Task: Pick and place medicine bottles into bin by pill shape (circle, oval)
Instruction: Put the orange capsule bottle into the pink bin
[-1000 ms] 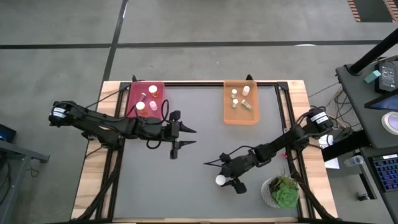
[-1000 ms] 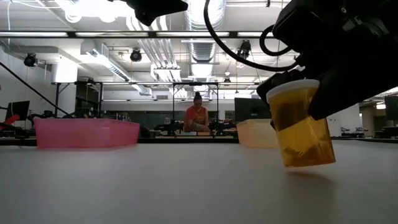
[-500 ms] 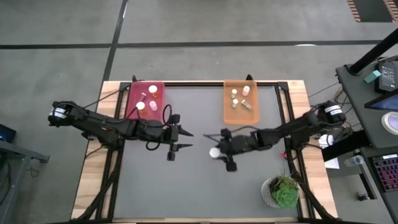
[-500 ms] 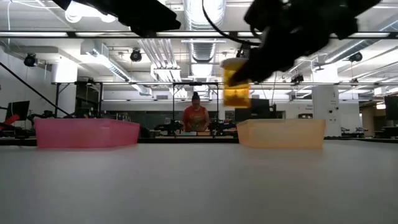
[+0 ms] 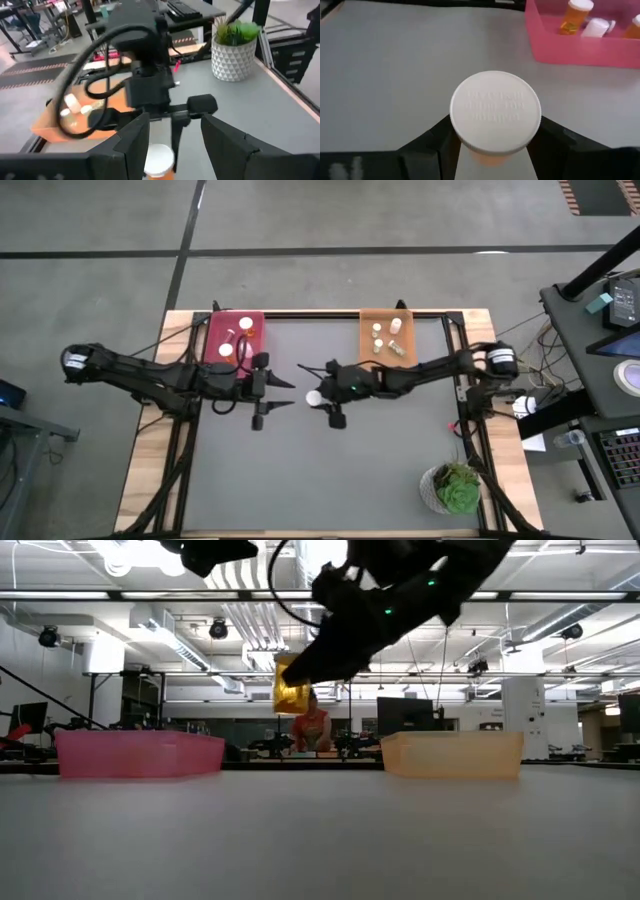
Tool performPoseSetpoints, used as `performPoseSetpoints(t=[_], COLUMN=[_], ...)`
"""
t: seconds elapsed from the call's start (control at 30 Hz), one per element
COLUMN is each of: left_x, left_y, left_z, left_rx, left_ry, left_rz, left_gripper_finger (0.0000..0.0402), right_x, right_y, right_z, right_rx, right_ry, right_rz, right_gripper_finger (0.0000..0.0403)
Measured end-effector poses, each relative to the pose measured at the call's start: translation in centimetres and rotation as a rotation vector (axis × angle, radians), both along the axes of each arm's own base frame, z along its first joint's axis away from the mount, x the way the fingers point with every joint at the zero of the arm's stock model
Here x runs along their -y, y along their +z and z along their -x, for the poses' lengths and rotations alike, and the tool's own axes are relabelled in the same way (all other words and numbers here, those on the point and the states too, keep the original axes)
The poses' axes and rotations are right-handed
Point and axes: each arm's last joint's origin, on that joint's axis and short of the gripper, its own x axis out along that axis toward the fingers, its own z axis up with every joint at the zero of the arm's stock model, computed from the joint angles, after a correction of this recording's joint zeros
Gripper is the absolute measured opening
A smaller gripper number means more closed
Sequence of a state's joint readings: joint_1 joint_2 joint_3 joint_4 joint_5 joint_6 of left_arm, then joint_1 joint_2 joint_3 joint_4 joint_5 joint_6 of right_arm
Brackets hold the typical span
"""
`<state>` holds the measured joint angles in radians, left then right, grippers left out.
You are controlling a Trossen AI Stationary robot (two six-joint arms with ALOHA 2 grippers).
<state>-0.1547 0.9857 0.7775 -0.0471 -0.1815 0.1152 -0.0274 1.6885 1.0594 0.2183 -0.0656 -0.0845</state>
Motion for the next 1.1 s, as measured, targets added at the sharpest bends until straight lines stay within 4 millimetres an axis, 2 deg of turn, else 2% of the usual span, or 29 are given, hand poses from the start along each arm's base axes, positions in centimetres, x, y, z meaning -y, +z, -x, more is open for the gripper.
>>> performPoseSetpoints(t=[0.33, 0.67, 0.87, 1.1], left_x=[-0.1, -0.2, -0.2, -0.2], left_y=[0.0, 0.2, 0.2, 0.2], left_z=[0.6, 0.8, 1.0, 1.1], left_rx=[-0.027, -0.020, -0.024, -0.024], left_ry=[0.009, 0.009, 0.009, 0.008], left_rz=[-0.010, -0.011, -0.011, -0.012], left_gripper_finger=[0.0164, 0.0164, 0.0164, 0.0164], right_x=[1.7, 2.9, 3.3, 3.4], right_y=[-2.5, -4.6, -5.6, -6.2], right_z=[-5.7, -9.5, -10.5, -10.5], right_rx=[-0.006, -0.001, -0.014, -0.029], right_ry=[0.006, -0.032, -0.047, -0.049], right_rz=[-0.032, -0.068, -0.080, -0.087], right_gripper_finger=[0.0182, 0.0182, 0.0182, 0.0185])
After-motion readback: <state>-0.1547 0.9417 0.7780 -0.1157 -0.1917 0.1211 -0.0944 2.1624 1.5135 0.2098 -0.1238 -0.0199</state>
